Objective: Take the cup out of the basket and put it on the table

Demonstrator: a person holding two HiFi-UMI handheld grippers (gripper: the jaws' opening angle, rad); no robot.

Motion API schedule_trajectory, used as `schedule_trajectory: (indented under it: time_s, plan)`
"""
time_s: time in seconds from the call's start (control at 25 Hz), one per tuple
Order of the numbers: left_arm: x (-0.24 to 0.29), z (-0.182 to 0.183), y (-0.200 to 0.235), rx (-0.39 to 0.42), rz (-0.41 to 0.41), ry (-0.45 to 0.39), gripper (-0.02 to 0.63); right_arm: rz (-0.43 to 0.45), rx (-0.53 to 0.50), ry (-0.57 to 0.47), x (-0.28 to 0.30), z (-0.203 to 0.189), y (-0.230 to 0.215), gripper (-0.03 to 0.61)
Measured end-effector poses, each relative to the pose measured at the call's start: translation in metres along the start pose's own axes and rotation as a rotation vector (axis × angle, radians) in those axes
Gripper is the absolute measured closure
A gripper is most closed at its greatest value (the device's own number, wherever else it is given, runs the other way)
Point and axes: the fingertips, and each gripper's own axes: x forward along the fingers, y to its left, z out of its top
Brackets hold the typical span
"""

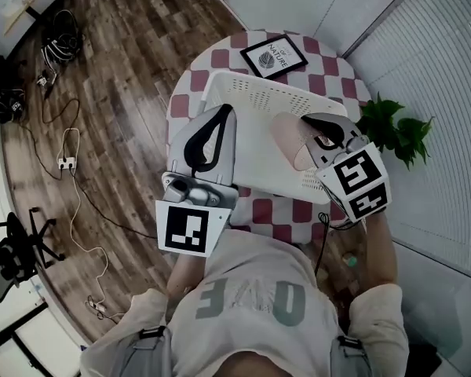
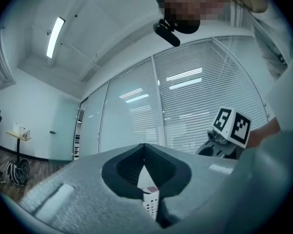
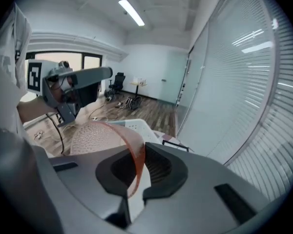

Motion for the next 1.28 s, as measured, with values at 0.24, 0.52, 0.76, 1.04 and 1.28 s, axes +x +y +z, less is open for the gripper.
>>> schedule_trajectory:
  time_s: [0.24,0.52,0.76,1.04,1.28]
  plan:
    - [-0.004,0.023,-0.032,0.047,-0.017,-0.021,0.611,-0.164,0.14,-0.205,-0.072,0.021,-0.012,0.557]
    - [-0.008,0.042,-0.069,0.046,-0.084,-0.069,0.611,-0.285,0.316,-0.415,-0.139,0.007,-0.002,0.557]
    - [-0.013,0.049,-0.097,0.047,-0.129,-0.093,0.611,-0.353,0.374,-0.564,-0.183,0.005,0.011,0.557]
    - [-0.03,0.063,-0.106,0.058,-0.119,-0.121,0.611,-0.378,0.419,-0.654,-0.205,0.005,0.024,0.557]
    - [-0.047,0.065,-0.109,0.068,-0.093,-0.124,0.611,-0.357,0.412,-0.674,-0.213,0.002,0.037,0.557]
